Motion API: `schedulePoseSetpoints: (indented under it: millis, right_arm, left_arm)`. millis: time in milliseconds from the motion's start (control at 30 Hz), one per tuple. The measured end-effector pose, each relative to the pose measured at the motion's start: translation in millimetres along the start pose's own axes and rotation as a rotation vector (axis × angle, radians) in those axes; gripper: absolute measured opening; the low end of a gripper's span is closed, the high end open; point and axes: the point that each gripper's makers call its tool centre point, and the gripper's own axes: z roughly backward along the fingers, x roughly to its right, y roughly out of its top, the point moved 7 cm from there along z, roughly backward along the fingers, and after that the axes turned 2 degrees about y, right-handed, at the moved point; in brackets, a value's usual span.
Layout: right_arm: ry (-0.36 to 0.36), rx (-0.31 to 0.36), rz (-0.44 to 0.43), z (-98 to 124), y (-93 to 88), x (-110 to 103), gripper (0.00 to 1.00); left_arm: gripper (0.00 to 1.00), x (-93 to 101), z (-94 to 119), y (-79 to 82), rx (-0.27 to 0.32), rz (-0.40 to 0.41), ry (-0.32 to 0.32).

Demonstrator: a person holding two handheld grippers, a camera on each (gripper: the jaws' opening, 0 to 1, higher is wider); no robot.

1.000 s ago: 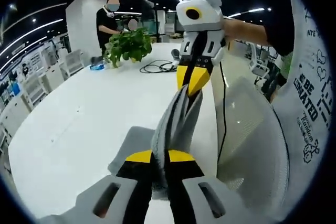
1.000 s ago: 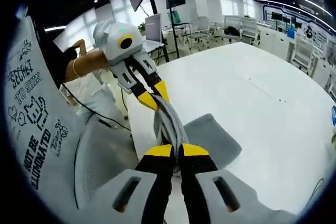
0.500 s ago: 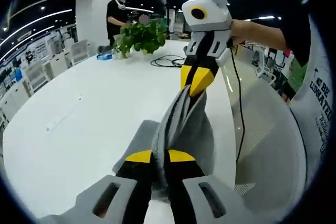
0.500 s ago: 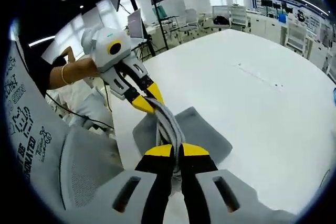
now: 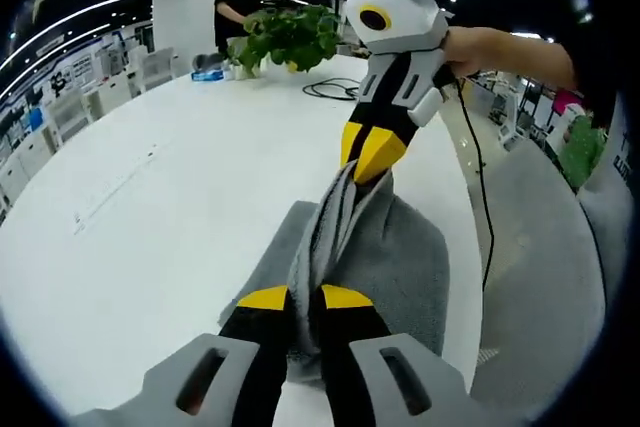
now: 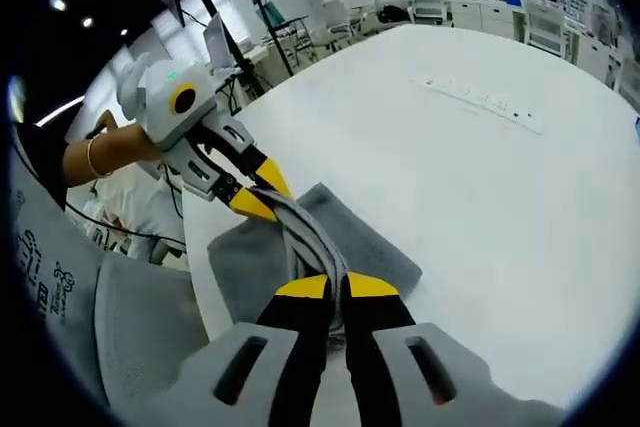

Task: Fold the towel on the table until its edges align and the towel forms a compact rectangular stack.

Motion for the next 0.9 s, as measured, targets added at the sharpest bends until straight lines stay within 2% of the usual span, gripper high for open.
schedulePoseSetpoints:
  millis: [133, 233, 433, 567, 700, 767, 900]
  right_arm:
    - [-0.014, -0.012, -0.004, -9.4, -1.4, 9.7, 0.03]
    - [-0.023, -0.025, -0.032, -15.9, -3.7, 17.5, 0.03]
    - [-0.035, 0.007, -0.056, -22.4, -8.1, 27.8, 0.04]
    - [-0.046, 0.057, -0.088, -22.9, -8.4, 32.7, 0.06]
    - [-0.068, 0.158, -0.107, -18.8, -2.7, 37.2, 0.06]
    - [-0.057, 0.189, -0.142, -14.3, -1.6, 38.4, 0.07]
    - [-0.061, 0.201, -0.143, -8.4, -4.0, 39.6, 0.19]
  left_arm:
    - [0.11, -6.7, -9.1, -5.1, -0.011, 0.023, 0.021]
    - [0.12, -12.6, -15.7, -9.9, -0.01, 0.07, 0.022]
    - [0.16, -19.6, -22.3, -14.0, -0.003, 0.089, 0.054]
    - [0.23, -24.4, -22.7, -15.0, 0.01, 0.108, 0.09]
    - [0.23, -30.4, -18.1, -14.5, 0.042, 0.14, 0.122]
    - [0.23, -36.4, -13.6, -13.0, 0.065, 0.157, 0.157]
    - [0.25, -47.7, -2.7, -14.9, 0.076, 0.215, 0.22]
